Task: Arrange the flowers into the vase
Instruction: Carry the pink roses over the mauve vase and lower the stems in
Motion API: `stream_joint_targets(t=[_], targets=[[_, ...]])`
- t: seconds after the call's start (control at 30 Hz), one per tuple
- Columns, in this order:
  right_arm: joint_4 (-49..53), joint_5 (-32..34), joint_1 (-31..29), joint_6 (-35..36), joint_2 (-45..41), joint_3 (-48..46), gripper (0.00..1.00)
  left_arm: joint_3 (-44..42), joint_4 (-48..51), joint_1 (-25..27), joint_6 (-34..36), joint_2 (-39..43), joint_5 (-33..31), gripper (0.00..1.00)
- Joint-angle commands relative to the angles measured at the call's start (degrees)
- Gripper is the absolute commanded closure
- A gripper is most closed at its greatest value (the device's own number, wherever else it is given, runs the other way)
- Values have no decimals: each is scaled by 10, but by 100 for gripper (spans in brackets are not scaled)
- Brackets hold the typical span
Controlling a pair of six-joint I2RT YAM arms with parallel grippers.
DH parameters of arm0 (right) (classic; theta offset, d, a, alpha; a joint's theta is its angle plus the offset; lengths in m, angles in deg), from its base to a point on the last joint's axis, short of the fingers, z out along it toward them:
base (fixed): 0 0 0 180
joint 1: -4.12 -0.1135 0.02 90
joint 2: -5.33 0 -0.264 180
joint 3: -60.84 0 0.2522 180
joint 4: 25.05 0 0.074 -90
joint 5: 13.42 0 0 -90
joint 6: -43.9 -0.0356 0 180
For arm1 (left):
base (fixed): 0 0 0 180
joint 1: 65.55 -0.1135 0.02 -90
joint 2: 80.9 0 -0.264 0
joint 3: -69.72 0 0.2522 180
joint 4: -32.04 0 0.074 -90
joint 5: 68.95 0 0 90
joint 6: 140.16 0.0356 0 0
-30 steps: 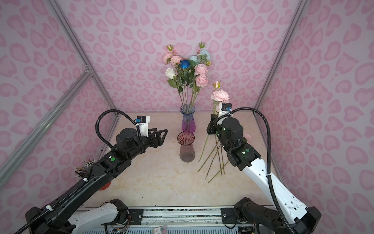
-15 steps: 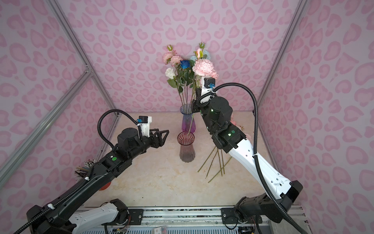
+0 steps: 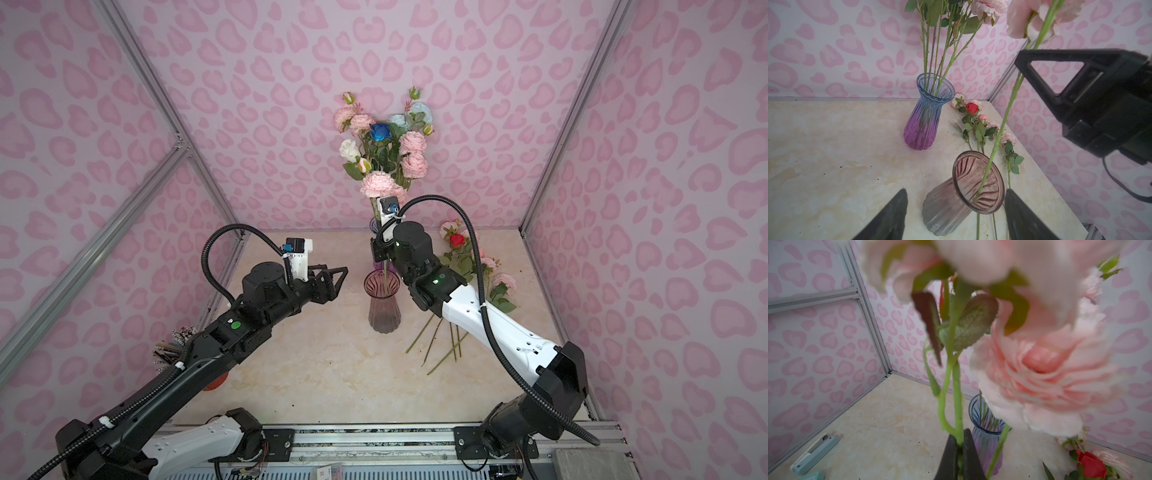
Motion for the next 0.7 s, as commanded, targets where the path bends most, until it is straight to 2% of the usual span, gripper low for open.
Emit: stream_joint_targets(t=[0.0, 0.33, 0.67], targets=[[21, -14, -13, -13, 10, -18, 90, 1, -18, 1, -4, -2, 1, 25], [51, -1, -40, -37, -16, -67, 76, 2, -17, 2, -6, -2, 1, 25], [60, 11, -68, -45, -76, -94, 72, 1, -15, 2, -4, 1, -6, 26]])
